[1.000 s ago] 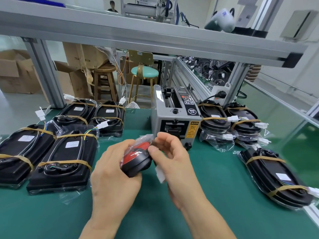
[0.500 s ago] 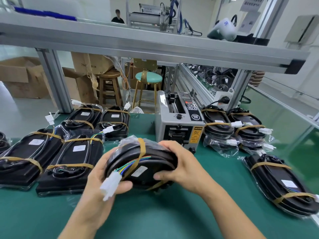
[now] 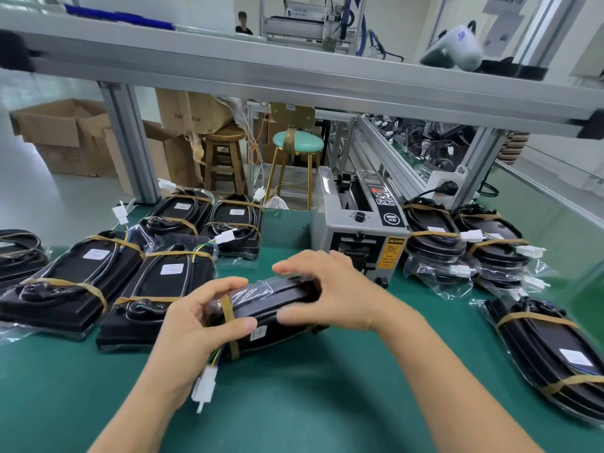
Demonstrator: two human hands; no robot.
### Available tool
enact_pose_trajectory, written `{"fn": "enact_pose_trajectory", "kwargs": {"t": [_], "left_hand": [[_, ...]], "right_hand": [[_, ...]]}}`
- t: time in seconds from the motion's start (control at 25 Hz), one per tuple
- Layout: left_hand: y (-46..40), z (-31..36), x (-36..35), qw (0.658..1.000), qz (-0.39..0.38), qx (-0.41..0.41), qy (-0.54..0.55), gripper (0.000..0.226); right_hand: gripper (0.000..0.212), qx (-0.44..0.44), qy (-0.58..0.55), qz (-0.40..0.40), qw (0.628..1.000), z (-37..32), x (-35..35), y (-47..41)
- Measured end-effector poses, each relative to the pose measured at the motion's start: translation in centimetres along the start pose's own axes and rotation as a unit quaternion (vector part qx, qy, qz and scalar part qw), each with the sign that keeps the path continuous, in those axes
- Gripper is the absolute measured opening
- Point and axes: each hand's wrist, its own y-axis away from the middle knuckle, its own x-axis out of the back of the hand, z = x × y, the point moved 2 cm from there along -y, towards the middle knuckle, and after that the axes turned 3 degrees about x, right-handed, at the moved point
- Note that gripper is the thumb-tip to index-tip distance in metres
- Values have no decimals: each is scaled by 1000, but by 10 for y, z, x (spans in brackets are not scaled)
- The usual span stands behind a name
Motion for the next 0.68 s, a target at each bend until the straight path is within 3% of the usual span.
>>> {"fn": "enact_pose_trajectory", "kwargs": {"t": [0.16, 0.36, 0.48, 0.56, 0.68], "left_hand": [[-1, -3, 2, 1000, -14, 5, 21, 52], [-2, -1, 3, 1000, -20, -6, -3, 55], [0, 1, 6, 995, -41, -44, -74, 55], [3, 2, 7, 989, -57, -72, -117, 55], [6, 5, 8, 973, -114, -110, -170, 67]], "right_hand": [[20, 35, -84, 5, 996, -6, 14, -13], [6, 117, -36, 76, 990, -9, 2, -10], [13, 0, -41, 83, 996, -15, -5, -19], [16, -87, 10, 20, 996, -20, -5, -30], [21, -162, -3, -71, 984, -24, -4, -41]]}}
